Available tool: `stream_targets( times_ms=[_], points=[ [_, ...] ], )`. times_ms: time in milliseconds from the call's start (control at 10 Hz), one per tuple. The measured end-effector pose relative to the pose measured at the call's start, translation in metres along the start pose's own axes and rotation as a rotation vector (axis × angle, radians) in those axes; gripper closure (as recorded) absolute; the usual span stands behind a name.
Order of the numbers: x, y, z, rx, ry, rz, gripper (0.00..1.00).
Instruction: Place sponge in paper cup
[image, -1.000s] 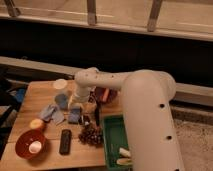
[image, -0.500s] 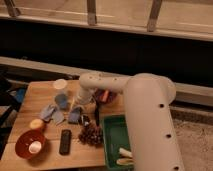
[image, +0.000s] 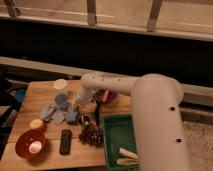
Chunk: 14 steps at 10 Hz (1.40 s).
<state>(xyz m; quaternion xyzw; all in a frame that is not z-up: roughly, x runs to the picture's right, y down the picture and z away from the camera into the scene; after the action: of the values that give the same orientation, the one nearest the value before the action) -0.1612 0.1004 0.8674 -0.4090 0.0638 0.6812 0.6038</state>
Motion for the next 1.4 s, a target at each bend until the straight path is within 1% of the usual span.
stream_targets(
  times_ms=[200, 300, 500, 700, 800, 1000, 1200, 1400],
  points=[
    [-0.011, 0.008, -0.03, -0.008, -0.062, -0.011, 1.0],
    [-0.022, 0.015, -0.05, -0.011, -0.103, -0.025, 1.0],
    [-0.044, 0.033, -0.078, -0.019, -0.17, -0.052, 1.0],
    [-0.079, 0.058, -0.122, -0.072, -0.296, -0.088, 1.0],
    [-0.086, 0.063, -0.134, -0.085, -0.328, -0.096, 1.0],
    [-0.086, 0.068, -0.134, -0.091, -0.332, -0.104, 1.0],
    [-0.087, 0.065, -0.135, -0.084, -0.337, -0.103, 1.0],
    [-0.096, 0.07, -0.134, -0.078, -0.413, -0.126, 1.0]
  ],
)
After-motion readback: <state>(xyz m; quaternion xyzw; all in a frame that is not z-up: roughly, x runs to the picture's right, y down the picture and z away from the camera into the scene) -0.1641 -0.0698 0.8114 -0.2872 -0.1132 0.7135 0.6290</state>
